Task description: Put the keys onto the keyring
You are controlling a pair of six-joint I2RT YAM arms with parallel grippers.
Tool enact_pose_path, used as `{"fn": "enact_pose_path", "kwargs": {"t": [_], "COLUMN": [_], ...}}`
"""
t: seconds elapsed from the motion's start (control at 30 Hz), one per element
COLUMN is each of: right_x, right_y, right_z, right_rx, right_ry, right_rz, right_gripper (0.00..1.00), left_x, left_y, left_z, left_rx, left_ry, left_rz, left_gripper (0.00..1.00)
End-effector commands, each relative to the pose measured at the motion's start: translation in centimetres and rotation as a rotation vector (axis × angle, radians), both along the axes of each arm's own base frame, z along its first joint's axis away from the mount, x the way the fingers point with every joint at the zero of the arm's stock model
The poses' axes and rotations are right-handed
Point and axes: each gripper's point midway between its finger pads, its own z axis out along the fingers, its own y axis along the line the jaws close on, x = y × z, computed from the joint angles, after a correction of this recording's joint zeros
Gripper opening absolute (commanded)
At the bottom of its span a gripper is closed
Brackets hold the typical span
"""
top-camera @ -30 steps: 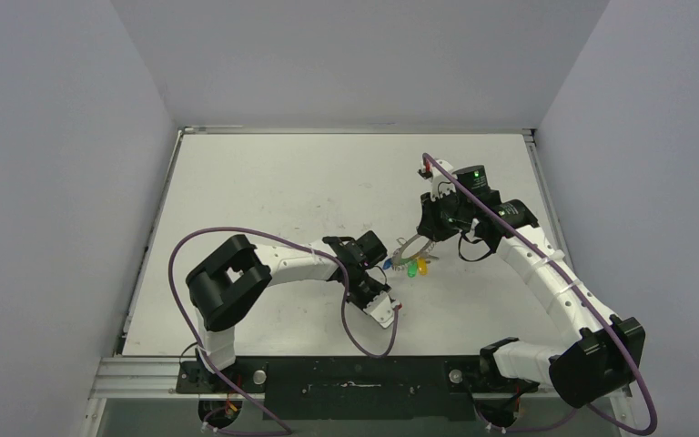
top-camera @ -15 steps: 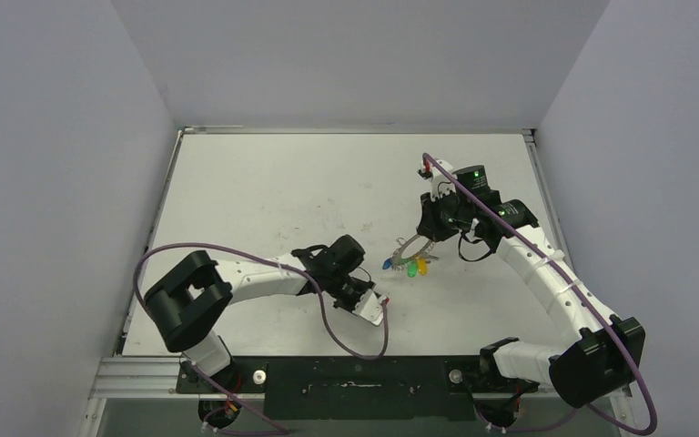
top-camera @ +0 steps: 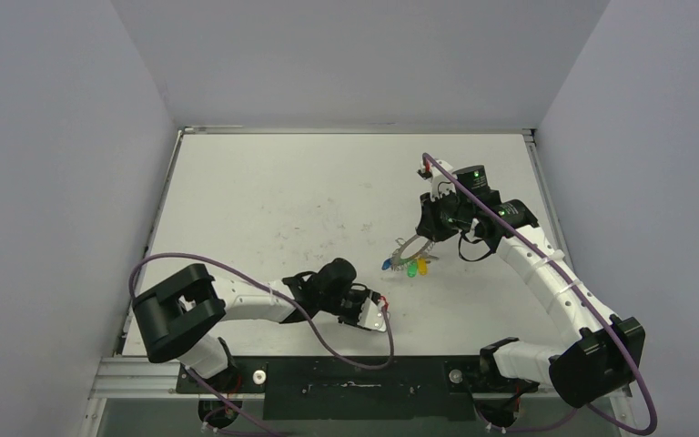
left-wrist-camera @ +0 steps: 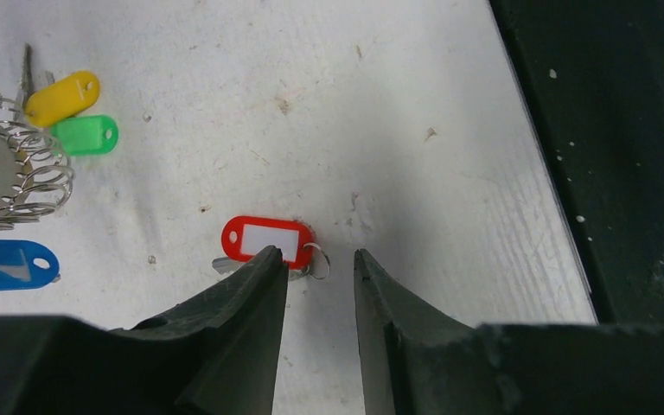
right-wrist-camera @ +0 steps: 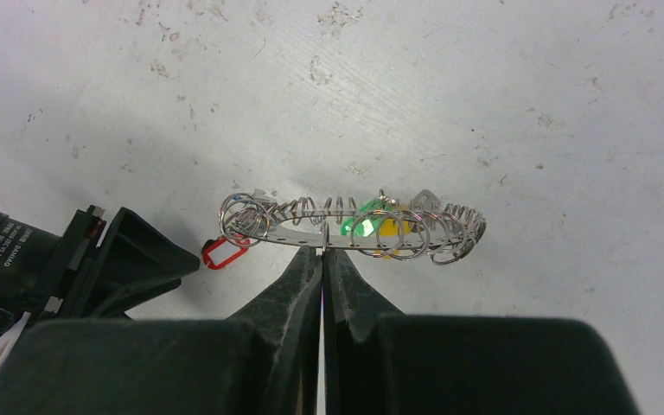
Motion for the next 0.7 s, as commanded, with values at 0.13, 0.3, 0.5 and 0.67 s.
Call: {"fn": "enact_pose_path", "kwargs": {"t": [0.13,0.3,0.5,0.67], "right_x": [1.1,1.1,1.1,1.0], "right_y": [0.5,0.5,0.4,0.5], "right_z": [2.3,2.3,2.2,2.0], "right_rx": [0.044,0.045,0.042,0.045], "right_ry": [-0.07,-0.071,-0.069,-0.063], "right_rz": [-0.001,-0.003,-0.003,0.0], "right_gripper": [0.0,0.0,0.0,0.0], "left_x": [2.3,2.0,0.9,0.3], "left_y": [-2.3,-1.8,-0.9,-0.3], "left_z": [1.0,0.3,0.9,1.3], "left_rx": [-0.126,-0.102,-0.118,-0.126], "left_ry": [-0.015,-0.02,-0.012,-0.019], "left_rz": [0.156,0.141,0.126,0.136], "left_gripper": [0.31,0.34,0.39,0.4]}}
